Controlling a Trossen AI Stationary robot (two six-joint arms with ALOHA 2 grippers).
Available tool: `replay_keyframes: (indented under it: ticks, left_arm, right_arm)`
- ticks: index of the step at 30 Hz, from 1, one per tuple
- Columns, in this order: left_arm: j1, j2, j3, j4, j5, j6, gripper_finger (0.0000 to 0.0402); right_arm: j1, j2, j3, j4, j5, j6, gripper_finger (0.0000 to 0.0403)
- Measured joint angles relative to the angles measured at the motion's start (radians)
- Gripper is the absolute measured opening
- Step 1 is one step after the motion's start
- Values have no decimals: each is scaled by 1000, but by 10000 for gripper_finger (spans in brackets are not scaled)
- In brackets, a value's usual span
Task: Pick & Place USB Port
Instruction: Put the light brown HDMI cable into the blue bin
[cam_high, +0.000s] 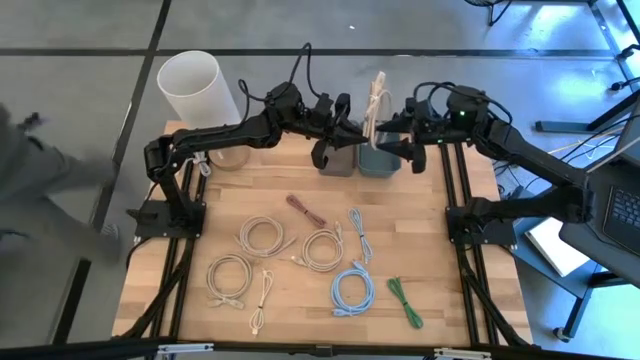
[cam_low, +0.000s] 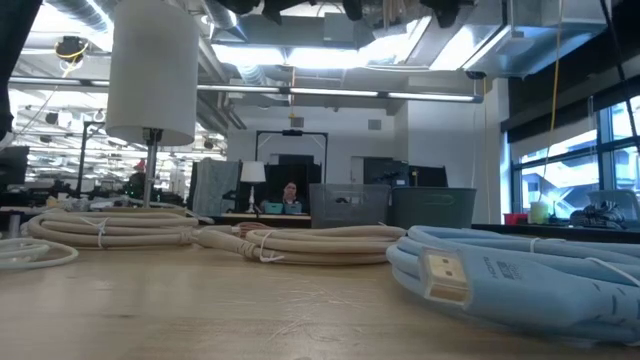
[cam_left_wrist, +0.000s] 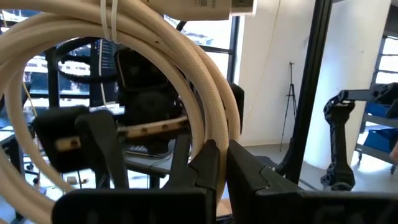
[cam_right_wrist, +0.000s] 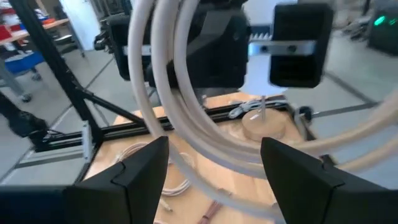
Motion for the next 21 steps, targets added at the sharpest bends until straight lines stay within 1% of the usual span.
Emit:
replay_keyframes:
  ticks: [7, 21]
  left_arm:
    - [1, 0, 0, -1, 1, -7, 7]
    - [0, 0, 0, -1, 1, 0, 7]
  right_arm:
    - [44, 53, 0, 79, -11, 34, 260]
    - [88, 72, 0, 157, -7, 68, 260]
